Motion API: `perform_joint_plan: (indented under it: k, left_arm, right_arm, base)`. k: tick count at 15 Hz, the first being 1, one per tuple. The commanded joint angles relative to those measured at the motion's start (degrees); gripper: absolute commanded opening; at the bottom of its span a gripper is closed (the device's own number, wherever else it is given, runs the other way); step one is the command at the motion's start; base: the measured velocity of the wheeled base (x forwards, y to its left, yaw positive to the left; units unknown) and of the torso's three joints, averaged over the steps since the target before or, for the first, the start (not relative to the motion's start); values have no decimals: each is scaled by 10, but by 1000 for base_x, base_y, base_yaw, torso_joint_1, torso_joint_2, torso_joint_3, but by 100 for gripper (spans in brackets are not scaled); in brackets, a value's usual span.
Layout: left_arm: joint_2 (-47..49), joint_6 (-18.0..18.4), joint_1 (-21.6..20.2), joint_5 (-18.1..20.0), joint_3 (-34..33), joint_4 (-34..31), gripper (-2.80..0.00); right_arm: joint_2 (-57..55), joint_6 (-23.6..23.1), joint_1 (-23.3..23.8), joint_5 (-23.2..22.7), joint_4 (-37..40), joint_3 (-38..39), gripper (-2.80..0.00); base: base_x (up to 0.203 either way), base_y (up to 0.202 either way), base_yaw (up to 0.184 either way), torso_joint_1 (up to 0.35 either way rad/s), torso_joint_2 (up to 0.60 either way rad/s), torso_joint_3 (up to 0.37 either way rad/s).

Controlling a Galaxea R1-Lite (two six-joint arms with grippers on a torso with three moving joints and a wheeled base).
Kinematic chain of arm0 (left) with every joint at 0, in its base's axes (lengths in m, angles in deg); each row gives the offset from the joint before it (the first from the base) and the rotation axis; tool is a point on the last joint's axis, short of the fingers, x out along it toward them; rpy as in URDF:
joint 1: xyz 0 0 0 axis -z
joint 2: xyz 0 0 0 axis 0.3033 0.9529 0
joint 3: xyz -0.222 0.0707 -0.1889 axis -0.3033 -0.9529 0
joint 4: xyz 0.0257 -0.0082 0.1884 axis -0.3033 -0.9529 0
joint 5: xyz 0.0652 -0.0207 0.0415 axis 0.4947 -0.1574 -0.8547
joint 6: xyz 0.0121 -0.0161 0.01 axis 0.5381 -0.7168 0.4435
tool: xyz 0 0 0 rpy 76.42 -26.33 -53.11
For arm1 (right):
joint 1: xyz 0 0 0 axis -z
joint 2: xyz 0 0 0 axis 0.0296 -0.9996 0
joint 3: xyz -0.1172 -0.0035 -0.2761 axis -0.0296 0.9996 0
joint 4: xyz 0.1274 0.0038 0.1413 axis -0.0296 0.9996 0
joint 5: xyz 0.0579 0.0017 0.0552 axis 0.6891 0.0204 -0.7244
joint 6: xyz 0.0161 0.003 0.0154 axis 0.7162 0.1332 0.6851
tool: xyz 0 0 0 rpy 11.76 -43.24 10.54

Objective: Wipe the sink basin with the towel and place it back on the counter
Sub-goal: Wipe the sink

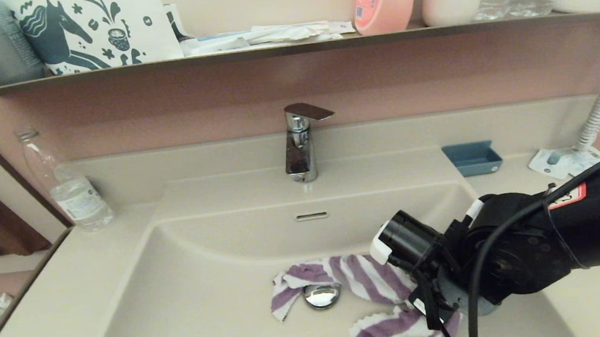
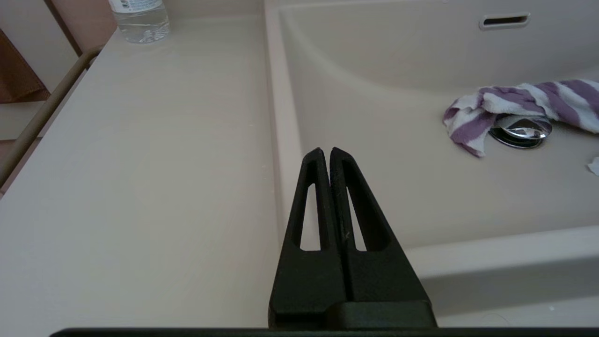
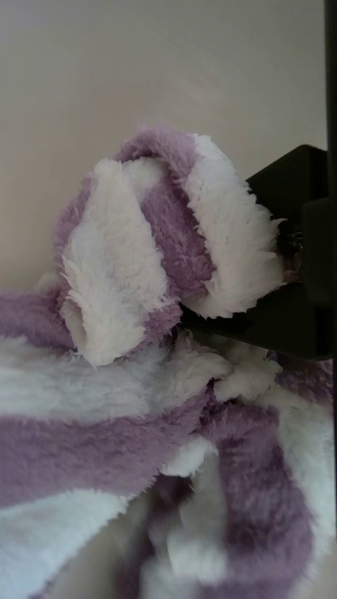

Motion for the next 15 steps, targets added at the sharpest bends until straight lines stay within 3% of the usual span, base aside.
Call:
perform_joint_plan:
  k: [1, 7, 15]
  left_arm:
    - [1, 0, 0, 0, 0, 0, -280]
    - [1, 0, 0, 0, 0, 0, -280]
    - [1, 0, 0, 0, 0, 0, -280]
  right_arm:
    - [8, 27, -19, -27, 19, -2, -280]
    - [-77, 152, -91, -199, 63, -96, -280]
    - [-198, 296, -175, -321, 4, -264, -280]
  base:
    - [0, 0, 0, 0, 0, 0]
    - [0, 0, 0, 0, 0, 0]
    - [0, 0, 0, 0, 0, 0]
